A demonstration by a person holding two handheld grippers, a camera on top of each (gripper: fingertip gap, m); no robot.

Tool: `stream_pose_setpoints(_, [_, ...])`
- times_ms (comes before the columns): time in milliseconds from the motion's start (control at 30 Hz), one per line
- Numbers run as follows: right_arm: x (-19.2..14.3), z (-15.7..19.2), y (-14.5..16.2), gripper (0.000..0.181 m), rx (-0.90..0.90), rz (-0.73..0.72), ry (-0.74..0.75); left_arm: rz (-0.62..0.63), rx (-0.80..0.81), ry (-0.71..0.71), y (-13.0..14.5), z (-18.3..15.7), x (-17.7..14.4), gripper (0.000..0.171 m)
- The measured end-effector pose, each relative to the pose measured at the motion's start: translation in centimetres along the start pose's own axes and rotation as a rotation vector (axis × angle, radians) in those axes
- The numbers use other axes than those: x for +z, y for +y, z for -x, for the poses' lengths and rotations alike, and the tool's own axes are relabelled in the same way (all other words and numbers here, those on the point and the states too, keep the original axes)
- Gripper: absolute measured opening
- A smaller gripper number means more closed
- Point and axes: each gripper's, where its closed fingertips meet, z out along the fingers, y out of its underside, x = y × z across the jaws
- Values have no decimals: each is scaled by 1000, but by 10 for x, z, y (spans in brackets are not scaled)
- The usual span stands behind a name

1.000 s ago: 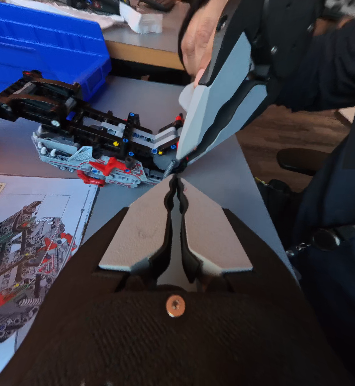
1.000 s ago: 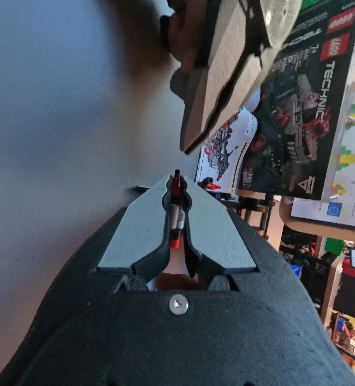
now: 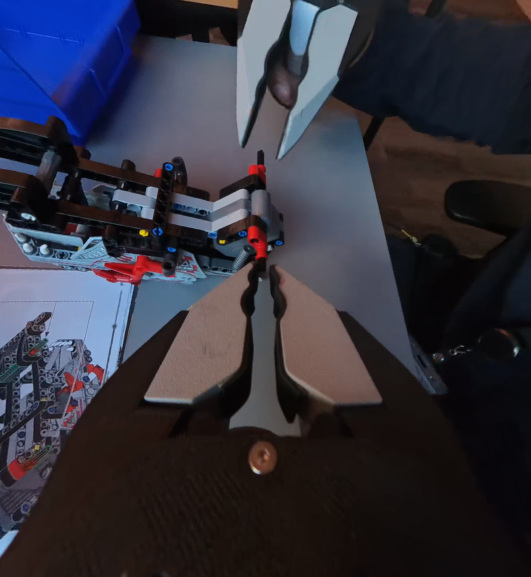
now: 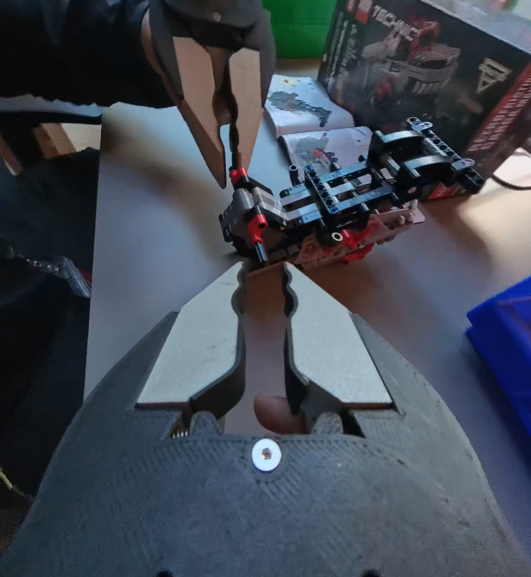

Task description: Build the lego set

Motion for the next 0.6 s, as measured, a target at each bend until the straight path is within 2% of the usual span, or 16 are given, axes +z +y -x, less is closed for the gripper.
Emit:
stream_pose_setpoints(67, [4, 0, 0, 0, -46, 23, -18, -18, -29, 32, -2, -1, -1, 4])
stream_pose_setpoints(233, [5, -1, -2, 0, -82, 27, -57, -32, -38, 63, -5, 0, -2, 3])
stream_pose_setpoints(433, [2, -3, 1, 0, -122, 78, -81, 24, -20, 123, -5, -3, 2, 2])
stream_pose_setpoints(500, [2, -4, 1, 0, -127, 81, -86, 45, -20, 129, -5, -4, 2, 5])
stream_pose_setpoints(533, [2, -4, 0, 0, -127, 78, -88, 50, -29, 124, -6, -3, 1, 13])
stream_pose_setpoints(600, [3, -4, 0, 0, -133, 73, -91, 57, -29, 120, -8, -4, 1, 13])
